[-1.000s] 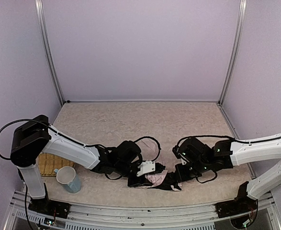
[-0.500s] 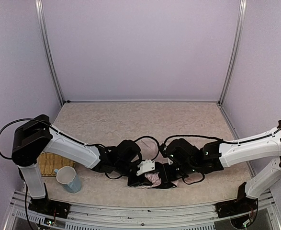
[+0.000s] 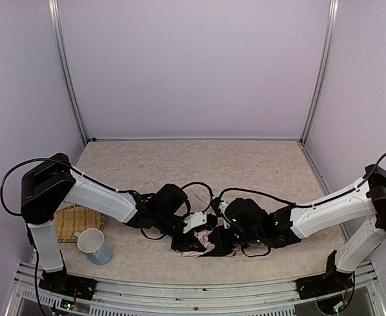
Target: Put away the umbrella
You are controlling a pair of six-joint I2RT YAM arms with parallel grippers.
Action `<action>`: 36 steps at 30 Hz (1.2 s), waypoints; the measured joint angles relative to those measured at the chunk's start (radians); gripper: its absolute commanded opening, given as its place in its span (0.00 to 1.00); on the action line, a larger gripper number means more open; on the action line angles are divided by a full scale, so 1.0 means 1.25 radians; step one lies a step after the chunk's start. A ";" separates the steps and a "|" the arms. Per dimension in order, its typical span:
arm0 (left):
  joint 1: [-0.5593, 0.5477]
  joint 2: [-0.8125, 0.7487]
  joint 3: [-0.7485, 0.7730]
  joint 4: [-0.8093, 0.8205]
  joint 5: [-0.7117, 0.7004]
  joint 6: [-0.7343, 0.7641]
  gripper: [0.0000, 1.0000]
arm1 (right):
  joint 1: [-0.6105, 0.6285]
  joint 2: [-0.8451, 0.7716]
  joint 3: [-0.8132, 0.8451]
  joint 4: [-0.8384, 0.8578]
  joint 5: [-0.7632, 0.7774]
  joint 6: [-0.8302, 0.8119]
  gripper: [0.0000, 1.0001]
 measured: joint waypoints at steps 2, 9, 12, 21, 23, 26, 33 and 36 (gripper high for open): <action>0.018 -0.002 -0.004 -0.009 0.025 0.000 0.38 | -0.004 0.023 0.001 0.047 0.001 -0.012 0.14; 0.043 0.011 -0.008 0.000 0.090 -0.007 0.38 | 0.001 0.040 0.002 0.155 -0.015 -0.013 0.39; 0.042 0.013 -0.005 -0.003 0.089 -0.003 0.38 | 0.014 0.032 0.016 0.122 0.018 -0.051 0.43; 0.036 0.033 0.023 0.012 0.087 -0.021 0.38 | 0.109 -0.215 0.044 -0.059 -0.008 -0.071 0.52; 0.036 0.034 0.024 0.011 0.088 -0.023 0.38 | 0.107 -0.279 0.043 -0.138 0.023 -0.056 0.51; 0.036 0.042 0.033 0.012 0.089 -0.027 0.38 | 0.104 -0.341 0.033 -0.237 0.067 -0.044 0.51; 0.036 0.060 0.056 0.009 0.103 -0.029 0.37 | 0.106 -0.281 0.060 -0.393 0.132 -0.226 0.63; 0.037 0.063 0.059 0.006 0.108 -0.030 0.37 | 0.107 -0.171 0.120 -0.428 0.175 -0.378 0.69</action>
